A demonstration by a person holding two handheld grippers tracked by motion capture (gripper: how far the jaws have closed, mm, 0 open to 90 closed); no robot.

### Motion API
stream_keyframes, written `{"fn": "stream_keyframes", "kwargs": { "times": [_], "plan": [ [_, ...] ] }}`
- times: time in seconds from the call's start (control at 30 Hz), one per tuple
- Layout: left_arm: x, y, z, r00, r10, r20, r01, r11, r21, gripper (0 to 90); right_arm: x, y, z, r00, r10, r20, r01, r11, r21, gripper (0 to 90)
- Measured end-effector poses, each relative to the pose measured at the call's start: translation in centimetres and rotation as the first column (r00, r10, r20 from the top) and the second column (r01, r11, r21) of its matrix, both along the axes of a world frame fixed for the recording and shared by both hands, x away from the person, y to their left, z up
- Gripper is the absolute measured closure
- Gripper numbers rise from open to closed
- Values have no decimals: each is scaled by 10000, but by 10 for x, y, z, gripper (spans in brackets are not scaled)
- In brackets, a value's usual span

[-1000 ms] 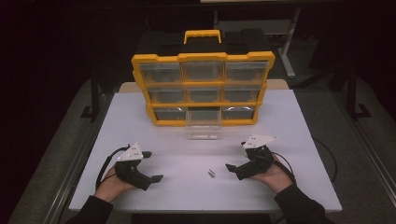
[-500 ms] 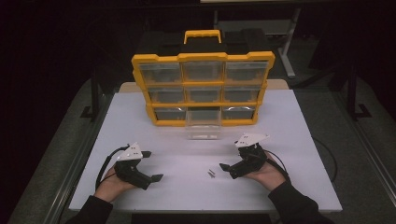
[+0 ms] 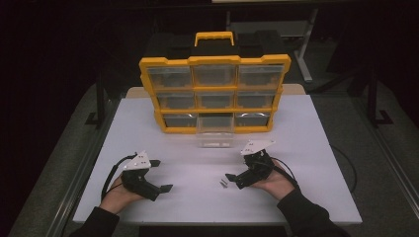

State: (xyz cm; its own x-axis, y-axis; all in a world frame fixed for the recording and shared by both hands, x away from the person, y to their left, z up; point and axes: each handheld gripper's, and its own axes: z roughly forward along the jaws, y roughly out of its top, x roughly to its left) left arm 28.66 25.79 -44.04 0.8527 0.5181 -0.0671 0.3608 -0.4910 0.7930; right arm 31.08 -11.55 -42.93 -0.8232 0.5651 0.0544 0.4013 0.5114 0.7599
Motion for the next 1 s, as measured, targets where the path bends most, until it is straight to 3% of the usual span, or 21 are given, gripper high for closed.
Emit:
{"fn": "stream_keyframes", "kwargs": {
  "times": [0.83,1.0],
  "plan": [
    [0,0,0,10000,-9,5,9,10000,-68,0,7,29,-2,9977,466,-491,-486,9980,-409,0],
    [0,0,0,10000,-6,11,6,10000,-66,0,7,31,0,9956,546,-760,-582,9972,-460,70]
  ]
}}
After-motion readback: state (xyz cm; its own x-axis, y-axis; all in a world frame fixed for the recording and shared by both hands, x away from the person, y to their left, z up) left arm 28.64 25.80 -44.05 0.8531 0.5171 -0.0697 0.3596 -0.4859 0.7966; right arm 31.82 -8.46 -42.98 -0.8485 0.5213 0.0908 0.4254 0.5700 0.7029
